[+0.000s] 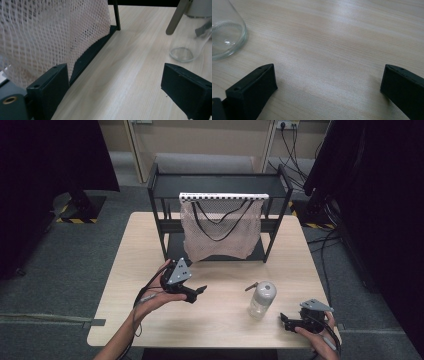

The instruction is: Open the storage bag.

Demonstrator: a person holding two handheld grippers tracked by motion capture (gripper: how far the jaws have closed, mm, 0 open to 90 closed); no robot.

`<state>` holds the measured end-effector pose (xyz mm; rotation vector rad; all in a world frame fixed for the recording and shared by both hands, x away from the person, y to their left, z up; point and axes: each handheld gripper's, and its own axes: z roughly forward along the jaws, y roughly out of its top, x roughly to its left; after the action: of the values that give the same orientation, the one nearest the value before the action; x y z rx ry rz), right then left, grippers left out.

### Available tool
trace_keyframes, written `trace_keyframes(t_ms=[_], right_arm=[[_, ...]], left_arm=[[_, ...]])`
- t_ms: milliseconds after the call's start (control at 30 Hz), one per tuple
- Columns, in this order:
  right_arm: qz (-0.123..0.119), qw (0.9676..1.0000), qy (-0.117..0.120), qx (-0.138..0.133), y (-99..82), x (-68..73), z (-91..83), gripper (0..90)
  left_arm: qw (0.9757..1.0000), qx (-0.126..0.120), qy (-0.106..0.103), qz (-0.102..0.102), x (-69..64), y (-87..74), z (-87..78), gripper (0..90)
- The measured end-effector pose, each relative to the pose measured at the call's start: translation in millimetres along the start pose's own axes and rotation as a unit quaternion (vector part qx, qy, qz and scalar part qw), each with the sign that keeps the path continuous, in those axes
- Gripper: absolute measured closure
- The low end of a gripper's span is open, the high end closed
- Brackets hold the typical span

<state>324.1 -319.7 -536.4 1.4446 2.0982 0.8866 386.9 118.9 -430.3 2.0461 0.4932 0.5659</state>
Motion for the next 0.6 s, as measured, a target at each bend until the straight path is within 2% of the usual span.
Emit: trace_keyframes(t_ms=[367, 600], right_arm=[[0.000, 1.0000, 0.000, 0.000, 0.0, -0.1, 0.0, 0.3], [0.000, 1.0000, 0.000, 0.000, 0.0, -0.1, -0.1, 0.4]], left_arm=[[0.9996, -0.016, 0.000, 0.025, 2.0, 33.0, 10.7, 10.5], [0.9990, -0.023, 0.001, 0.039, 4.2, 46.7, 15.4, 15.5]])
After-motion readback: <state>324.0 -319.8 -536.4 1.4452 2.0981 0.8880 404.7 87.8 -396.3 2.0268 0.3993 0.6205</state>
